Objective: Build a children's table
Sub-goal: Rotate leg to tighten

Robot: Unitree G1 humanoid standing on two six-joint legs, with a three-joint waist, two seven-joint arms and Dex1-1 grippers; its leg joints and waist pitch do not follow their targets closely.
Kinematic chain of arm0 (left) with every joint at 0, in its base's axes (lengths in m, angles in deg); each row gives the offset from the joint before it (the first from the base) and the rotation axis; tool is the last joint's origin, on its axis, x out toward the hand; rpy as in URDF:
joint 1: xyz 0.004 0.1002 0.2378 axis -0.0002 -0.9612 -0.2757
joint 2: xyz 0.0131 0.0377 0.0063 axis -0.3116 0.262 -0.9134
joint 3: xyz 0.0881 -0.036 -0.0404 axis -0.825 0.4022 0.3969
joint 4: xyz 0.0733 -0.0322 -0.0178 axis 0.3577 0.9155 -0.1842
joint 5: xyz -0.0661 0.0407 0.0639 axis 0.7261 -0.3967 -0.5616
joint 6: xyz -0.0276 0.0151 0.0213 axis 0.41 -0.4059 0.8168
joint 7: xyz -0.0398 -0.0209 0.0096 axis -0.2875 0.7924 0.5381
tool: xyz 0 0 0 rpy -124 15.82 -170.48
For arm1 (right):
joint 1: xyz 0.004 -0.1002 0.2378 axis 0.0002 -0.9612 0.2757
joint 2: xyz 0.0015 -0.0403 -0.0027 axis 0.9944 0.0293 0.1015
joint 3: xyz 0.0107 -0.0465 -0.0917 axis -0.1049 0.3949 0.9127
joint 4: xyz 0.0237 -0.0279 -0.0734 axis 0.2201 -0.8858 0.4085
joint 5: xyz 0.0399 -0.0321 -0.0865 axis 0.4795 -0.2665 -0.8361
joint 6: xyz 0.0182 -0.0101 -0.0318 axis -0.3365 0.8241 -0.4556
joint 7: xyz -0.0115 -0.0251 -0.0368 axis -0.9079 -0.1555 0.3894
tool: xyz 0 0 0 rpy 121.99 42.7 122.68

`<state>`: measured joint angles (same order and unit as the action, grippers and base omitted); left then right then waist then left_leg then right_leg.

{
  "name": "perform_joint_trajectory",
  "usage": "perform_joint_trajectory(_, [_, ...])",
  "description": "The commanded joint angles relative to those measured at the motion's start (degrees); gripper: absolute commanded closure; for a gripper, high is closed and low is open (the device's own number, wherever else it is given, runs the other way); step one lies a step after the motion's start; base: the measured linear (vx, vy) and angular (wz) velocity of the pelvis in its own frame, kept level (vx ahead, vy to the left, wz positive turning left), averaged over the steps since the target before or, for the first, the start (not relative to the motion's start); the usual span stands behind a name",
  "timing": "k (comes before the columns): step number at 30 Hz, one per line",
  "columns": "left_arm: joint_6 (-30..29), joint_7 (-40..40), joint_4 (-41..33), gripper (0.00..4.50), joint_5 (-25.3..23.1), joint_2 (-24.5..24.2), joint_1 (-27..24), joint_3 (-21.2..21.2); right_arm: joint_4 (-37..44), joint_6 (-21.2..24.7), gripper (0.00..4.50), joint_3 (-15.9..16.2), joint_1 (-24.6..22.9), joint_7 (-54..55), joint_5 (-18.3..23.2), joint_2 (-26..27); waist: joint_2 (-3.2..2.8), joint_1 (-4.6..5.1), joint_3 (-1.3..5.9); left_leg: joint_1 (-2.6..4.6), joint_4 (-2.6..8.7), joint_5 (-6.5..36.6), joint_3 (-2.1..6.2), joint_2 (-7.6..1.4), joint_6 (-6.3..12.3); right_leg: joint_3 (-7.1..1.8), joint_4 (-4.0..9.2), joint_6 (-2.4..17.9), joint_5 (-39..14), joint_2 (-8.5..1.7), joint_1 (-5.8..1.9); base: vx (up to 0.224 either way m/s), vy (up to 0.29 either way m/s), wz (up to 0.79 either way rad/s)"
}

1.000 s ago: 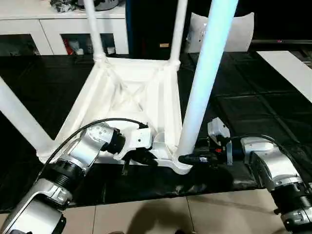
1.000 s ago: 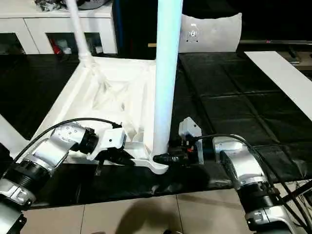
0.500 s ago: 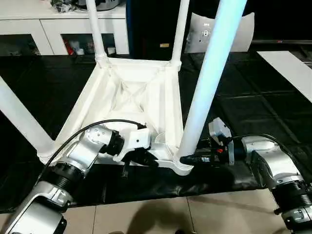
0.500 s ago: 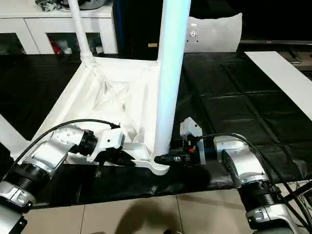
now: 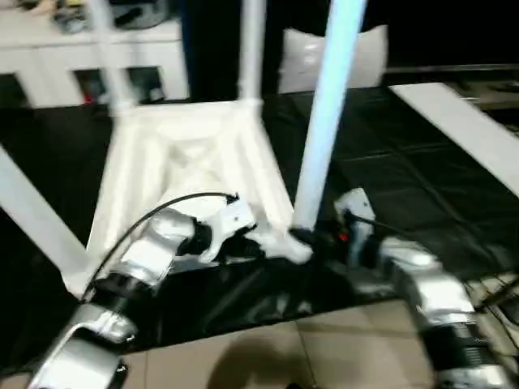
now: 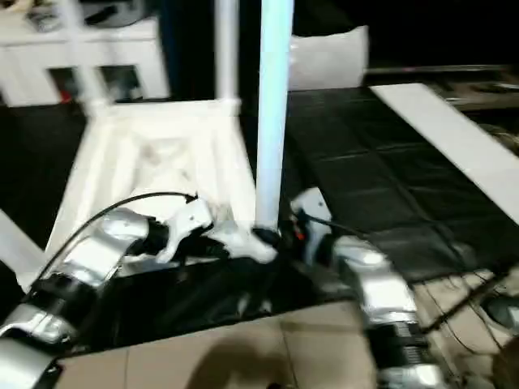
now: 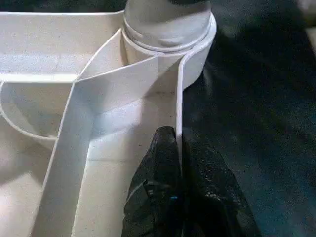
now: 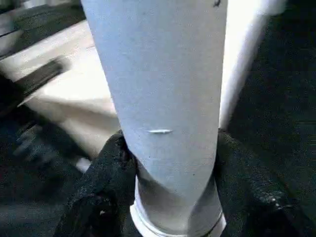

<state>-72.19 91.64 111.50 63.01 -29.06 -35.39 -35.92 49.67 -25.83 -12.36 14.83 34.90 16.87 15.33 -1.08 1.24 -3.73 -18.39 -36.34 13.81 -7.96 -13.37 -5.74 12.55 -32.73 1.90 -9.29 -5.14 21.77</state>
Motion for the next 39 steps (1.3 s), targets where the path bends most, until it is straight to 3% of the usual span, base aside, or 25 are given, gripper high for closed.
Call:
perform_joint_trajectory(1, [0.0,-4.3,-0.4,4.5,1.7,6.8,3.6,-0.9,-4.0,2.7,2.53,2.3,3.6,7.0,0.9,6.3,0.0,0.01,2.59,-0.33,9.91,37.4,2.07,-4.16,0.33,-7.31,-1.48,0.2,-18.5,-3.22,-4.17,0.0,0.0,0.0])
perform_joint_trajectory(2, [-0.5,-6.6,0.9,4.5,1.5,8.3,4.7,-0.2,-6.0,2.5,2.53,0.7,5.3,12.0,0.5,8.3,2.98,0.06,1.82,6.07,-2.76,22.5,-2.87,5.47,0.38,-2.22,12.09,-8.5,-53.2,-1.52,5.7,0.004,-0.053,-0.05])
perform_joint_trajectory(3, [-0.9,-10.0,2.7,4.5,1.3,10.1,6.1,0.9,-8.9,1.2,2.53,-1.0,7.3,17.5,-0.2,10.5,2.45,1.66,2.82,2.91,-4.7,15.4,-2.65,6.12,3.12,-0.08,12.15,-11.6,-60.6,-4.27,1.93,0.004,-0.053,-0.05])
perform_joint_trajectory(4, [-0.9,-10.0,2.7,4.5,1.3,10.1,6.1,0.9,-8.9,1.2,2.53,-1.0,7.3,17.5,-0.2,10.5,1.38,2.35,3.67,0.54,-2.88,14.8,-2.1,4.65,3.81,1.94,12.39,-14.3,-56.5,-3.99,-1.3,0.066,0.008,-0.39])
perform_joint_trajectory(5, [-1.1,-11.2,3.2,4.5,1.1,10.7,6.5,1.3,-9.6,0.5,2.53,-1.4,7.9,18.8,-0.5,11.1,-0.35,2.66,4.44,-0.62,-1.09,14.9,-0.89,2.44,3.84,3.67,11.33,-15.6,-48.1,-4.52,-4.01,0.082,0.094,-0.52])
perform_joint_trajectory(6, [-1.2,-12.8,4.1,4.5,1.0,11.4,7.3,1.8,-10.4,-1.0,1.97,-1.1,8.4,19.0,-0.8,11.7,-3.21,1.3,4.45,-5.12,5.06,19.8,4.99,-5.85,4.18,-4.19,-5.19,-6.3,-19.4,-5.77,-8.55,0.082,0.094,-0.52])
perform_joint_trajectory(7, [-1.4,-14.6,5.2,4.5,0.5,12.4,8.5,2.6,-11.1,-3.0,1.83,-1.7,8.9,20.2,-1.3,12.9,-2.48,1.6,4.08,-1.72,8.06,25.3,5.23,-6.11,4.55,-7.62,-5.16,-0.6,-5.0,-5.29,-4.68,0.026,0.058,-0.16])
perform_joint_trajectory(8, [-1.4,-14.9,5.4,4.5,0.4,12.5,8.7,2.8,-11.2,-3.6,1.83,-1.9,8.9,20.3,-1.2,13.3,1.64,0.84,2.85,1.18,2.56,25.9,0.78,1.64,1.3,-5.49,5.68,-3.7,-30.8,-3.46,-0.45,0.0,0.0,0.0])
perform_joint_trajectory(9, [-1.2,-14.9,5.8,4.5,0.2,12.4,9.0,2.7,-11.1,-3.8,1.77,-2.2,8.9,20.0,-1.1,13.4,2.86,0.81,2.14,4.34,-3.99,19.1,-2.11,6.53,1.57,-1.33,10.81,-9.6,-49.5,-1.73,4.46,0.0,0.0,0.0])
perform_joint_trajectory(10, [-0.9,-14.9,6.1,4.5,0.0,12.2,9.1,2.6,-11.0,-4.1,1.62,-2.4,8.9,19.8,-1.1,13.4,2.29,3.18,3.36,2.34,-4.77,16.8,-2.56,6.5,4.01,1.1,11.51,-13.7,-58.1,-3.7,1.34,0.085,0.029,-0.2])
perform_joint_trajectory(11, [-0.6,-14.9,6.3,4.5,-0.1,11.9,9.2,2.5,-10.7,-4.3,1.47,-2.3,8.7,19.8,-1.4,13.0,1.36,3.69,4.45,-1.64,-1.63,15.5,-1.31,4.55,4.73,1.58,9.89,-16.0,-50.9,-4.33,-4.12,0.109,0.094,-0.42])
perform_joint_trajectory(12, [0.0,-14.2,6.5,4.5,-0.4,11.3,9.1,2.4,-10.4,-5.5,1.39,-1.6,8.3,18.9,-2.2,12.2,-2.88,1.57,4.67,-4.45,4.91,17.0,6.12,-6.54,6.82,-5.29,-4.1,-7.9,-21.6,-6.18,-7.52,0.109,0.094,-0.42])
perform_joint_trajectory(13, [0.0,-14.2,6.5,4.5,-0.4,11.3,9.1,2.4,-10.4,-5.5,1.35,-1.6,8.3,18.9,-2.2,12.2,-3.25,1.78,4.42,-1.65,6.63,18.9,6.17,-7.49,7.18,-7.36,-4.2,-3.1,-11.0,-5.83,-4.38,0.082,0.041,0.01])
perform_joint_trajectory(14, [0.8,-12.9,6.4,4.5,-0.8,10.0,8.5,2.3,-10.1,-7.7,1.32,-1.6,7.3,17.8,-2.7,10.1,0.31,2.3,2.99,-0.69,4.68,23.7,2.74,-1.53,4.31,-7.59,1.6,0.6,-15.6,-5.08,-2.03,0.074,0.005,0.24])
perform_joint_trajectory(15, [1.0,-12.3,6.1,4.5,-0.9,9.6,8.2,2.2,-9.7,-8.3,1.25,-1.6,6.9,17.1,-2.7,9.5,1.84,0.38,2.99,2.71,-1.89,15.7,-1.71,6.34,3.02,-4.29,8.1,-7.6,-46.1,-4.33,2.03,0.074,0.005,0.24])
perform_joint_trajectory(16, [1.1,-11.7,5.9,4.5,-1.0,9.1,7.9,2.1,-9.3,-8.8,1.14,-1.6,6.5,16.5,-2.7,8.8,2.86,0.78,3.29,0.91,-2.34,12.4,-1.75,6.58,4.15,-4.48,8.04,-9.9,-51.5,-4.96,0.65,0.066,0.024,0.0])
perform_joint_trajectory(17, [1.5,-10.8,5.4,4.5,-1.1,8.3,7.4,1.8,-8.5,-9.7,1.04,-1.8,5.7,15.3,-2.5,7.5,2.68,0.52,4.12,-1.73,-1.44,9.4,-1.28,6.38,5.0,-4.56,7.31,-11.6,-50.6,-5.21,-2.29,0.048,0.028,-0.19])
perform_joint_trajectory(18, [2.1,-10.0,5.1,4.5,-1.2,7.7,7.0,1.6,-7.8,-10.5,0.91,-2.2,5.0,14.0,-2.2,6.5,1.43,-0.69,4.87,-3.67,1.66,3.4,0.48,4.53,6.17,-5.82,5.59,-11.0,-39.6,-5.15,-3.5,0.048,0.028,-0.19])
perform_joint_trajectory(19, [2.3,-8.9,4.5,4.5,-1.2,6.6,6.3,1.4,-6.1,-11.3,0.91,-2.8,3.8,11.7,-1.4,4.8,0.27,-1.15,5.41,-2.73,3.04,-1.9,1.59,2.24,6.87,-5.65,4.79,-6.3,-25.9,-4.19,-2.89,0.0,0.0,0.0])
perform_joint_trajectory(20, [2.4,-8.2,4.1,4.5,-1.1,5.9,6.0,1.3,-5.0,-11.8,0.81,-3.3,3.1,10.2,-0.8,3.8,0.36,-1.01,5.65,-2.0,3.23,-6.2,1.91,1.01,7.93,-5.88,3.32,0.2,-14.8,-3.59,-2.13,0.0,0.0,0.0])
perform_joint_trajectory(22, [3.1,-6.4,3.6,4.5,-1.0,4.7,5.3,1.1,-2.8,-11.4,0.68,-3.8,1.9,6.5,0.5,1.6,0.94,-1.05,5.43,-2.52,3.28,-7.8,1.71,1.23,9.85,-6.3,2.59,6.1,-10.7,-3.61,-2.36,0.0,0.0,0.0])
perform_joint_trajectory(23, [3.2,-5.9,3.6,4.5,-0.9,4.2,5.2,1.0,-2.0,-11.6,0.47,-3.6,1.4,4.7,0.8,0.3,0.78,-1.3,5.49,-2.52,3.29,-7.3,1.43,1.32,10.81,-6.39,2.69,7.8,-11.3,-3.89,-2.45,0.0,0.0,0.0])
perform_joint_trajectory(27, [7.4,0.0,3.0,4.5,-0.7,0.8,3.7,-0.6,2.1,-12.2,0.23,-2.5,-1.2,-6.2,2.8,-8.1,0.76,-2.35,5.17,-2.25,3.38,-4.5,0.94,1.31,11.46,-6.42,3.63,7.7,-15.8,-4.08,-2.4,0.0,0.0,0.0])
perform_joint_trajectory(35, [13.6,11.5,0.8,4.5,0.3,-4.2,2.0,-3.3,3.7,-11.5,0.03,0.4,-1.7,-20.3,4.6,-15.9,1.05,-3.23,4.66,-2.13,3.64,1.5,0.33,2.01,8.62,-5.59,5.84,0.5,-28.0,-3.63,-2.14,0.0,0.0,0.0])
perform_joint_trajectory(39, [17.5,17.4,-0.2,4.5,-0.1,-7.2,1.6,-5.8,3.1,-11.1,0.19,3.5,-0.9,-28.8,6.2,-19.1,1.09,-3.52,4.76,-1.87,3.8,1.6,0.55,1.33,8.48,-5.43,5.64,1.3,-26.5,-3.66,-1.86,0.0,0.0,0.0])
